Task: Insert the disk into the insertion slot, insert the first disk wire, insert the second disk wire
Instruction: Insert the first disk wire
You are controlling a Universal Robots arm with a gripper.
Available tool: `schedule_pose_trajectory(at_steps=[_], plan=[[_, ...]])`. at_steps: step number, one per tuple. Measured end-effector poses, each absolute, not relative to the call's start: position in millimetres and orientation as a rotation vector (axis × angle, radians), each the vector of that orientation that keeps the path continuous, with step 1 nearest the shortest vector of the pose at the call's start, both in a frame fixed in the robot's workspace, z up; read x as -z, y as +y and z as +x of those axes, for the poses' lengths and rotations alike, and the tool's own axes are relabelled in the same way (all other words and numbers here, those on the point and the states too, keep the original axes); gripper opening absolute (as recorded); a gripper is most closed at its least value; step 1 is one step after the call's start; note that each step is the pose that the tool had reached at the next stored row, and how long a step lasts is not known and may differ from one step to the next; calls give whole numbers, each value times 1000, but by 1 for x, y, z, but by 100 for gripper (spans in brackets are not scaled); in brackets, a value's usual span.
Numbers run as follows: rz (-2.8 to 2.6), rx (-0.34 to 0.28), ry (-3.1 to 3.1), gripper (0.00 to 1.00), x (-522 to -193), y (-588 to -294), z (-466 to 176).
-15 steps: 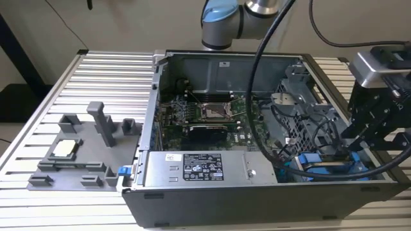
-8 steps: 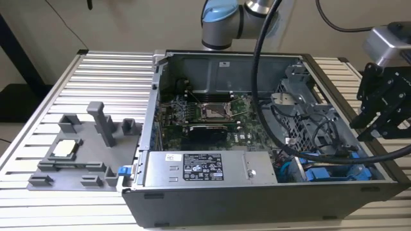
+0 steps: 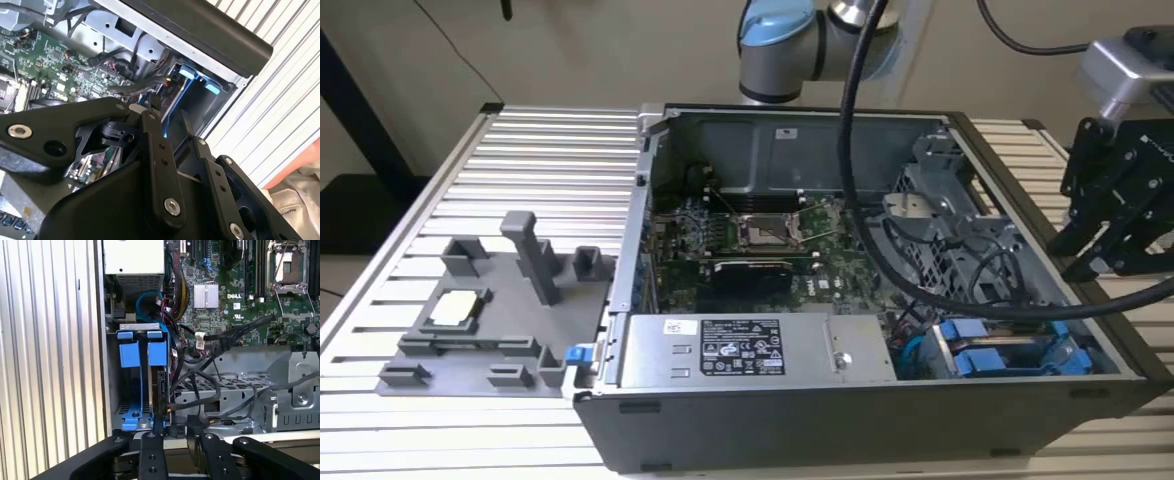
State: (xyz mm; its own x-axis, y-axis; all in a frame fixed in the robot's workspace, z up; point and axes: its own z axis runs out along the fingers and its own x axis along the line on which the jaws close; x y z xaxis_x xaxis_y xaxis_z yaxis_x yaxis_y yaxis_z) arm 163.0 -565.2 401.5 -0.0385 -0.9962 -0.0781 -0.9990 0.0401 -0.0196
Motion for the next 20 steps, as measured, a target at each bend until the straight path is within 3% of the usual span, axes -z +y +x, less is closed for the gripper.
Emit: schedule_pose_trajectory(at_steps=[12, 20], plan=[[-2126, -61, 2211, 33, -401, -550, 117], [-2130, -98, 2174, 33, -396, -549, 91]])
